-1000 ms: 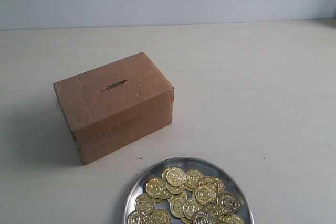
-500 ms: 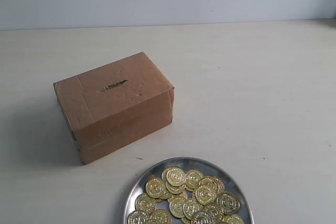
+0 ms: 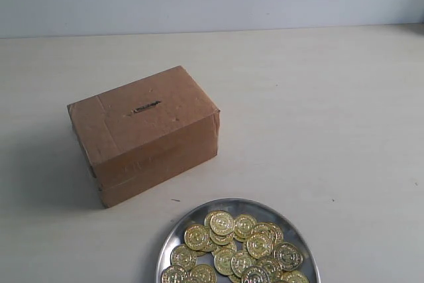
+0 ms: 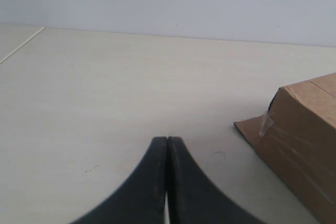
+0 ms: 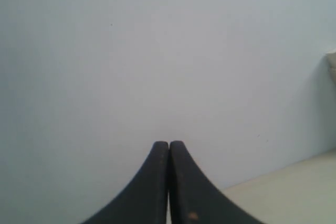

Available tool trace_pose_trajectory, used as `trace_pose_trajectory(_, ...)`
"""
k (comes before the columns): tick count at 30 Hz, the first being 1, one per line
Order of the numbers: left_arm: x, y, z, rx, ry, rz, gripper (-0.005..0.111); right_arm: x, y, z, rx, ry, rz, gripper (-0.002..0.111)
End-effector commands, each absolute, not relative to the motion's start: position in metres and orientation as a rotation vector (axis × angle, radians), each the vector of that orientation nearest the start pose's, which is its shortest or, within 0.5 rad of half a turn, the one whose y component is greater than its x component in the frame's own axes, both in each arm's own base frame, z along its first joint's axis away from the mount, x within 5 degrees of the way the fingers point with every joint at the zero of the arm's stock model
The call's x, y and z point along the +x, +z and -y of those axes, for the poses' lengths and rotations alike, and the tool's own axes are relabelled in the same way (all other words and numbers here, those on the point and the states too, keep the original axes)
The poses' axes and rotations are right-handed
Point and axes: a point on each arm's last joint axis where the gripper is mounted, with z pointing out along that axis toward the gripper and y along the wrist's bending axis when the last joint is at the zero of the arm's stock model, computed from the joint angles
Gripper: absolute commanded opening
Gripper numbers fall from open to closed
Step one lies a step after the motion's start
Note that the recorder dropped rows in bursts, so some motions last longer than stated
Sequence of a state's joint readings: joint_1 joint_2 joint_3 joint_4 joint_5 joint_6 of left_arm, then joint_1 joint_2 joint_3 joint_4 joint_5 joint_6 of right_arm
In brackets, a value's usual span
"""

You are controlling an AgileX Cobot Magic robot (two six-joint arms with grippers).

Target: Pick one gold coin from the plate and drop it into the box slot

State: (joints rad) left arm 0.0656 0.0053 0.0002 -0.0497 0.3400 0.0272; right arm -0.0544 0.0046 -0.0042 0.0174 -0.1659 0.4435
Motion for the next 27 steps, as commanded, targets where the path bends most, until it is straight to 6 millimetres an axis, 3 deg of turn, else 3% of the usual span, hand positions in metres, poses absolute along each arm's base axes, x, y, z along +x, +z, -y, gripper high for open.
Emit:
trace_pose_trajectory(1,0.054,0.183,-0.002,-0.076,0.011,-1.815,0.000,0.051,0.242,0.003,0.373,0.374,-1.294,0.000)
trace_pose_trajectory(7,0.054,0.183,-0.002,-0.076,0.011,-1.815,0.000,0.040,0.285,0.002,0.362,0.349,-1.338,0.000)
trace_pose_trajectory(14,0.054,0.183,-0.002,-0.076,0.011,-1.815,0.000,0.052,0.318,-0.007,0.160,0.228,-1.600,0.000)
trace_pose_trajectory(20,0.054,0.183,-0.002,-0.076,0.011,-1.815,0.000,0.077,0.324,-0.033,-0.224,0.370,-1.752,0.000)
trace_pose_trajectory(27,0.054,0.183,-0.002,-0.076,0.011,-1.815,0.000,0.110,0.306,-0.052,-0.575,0.381,-2.009,0.000)
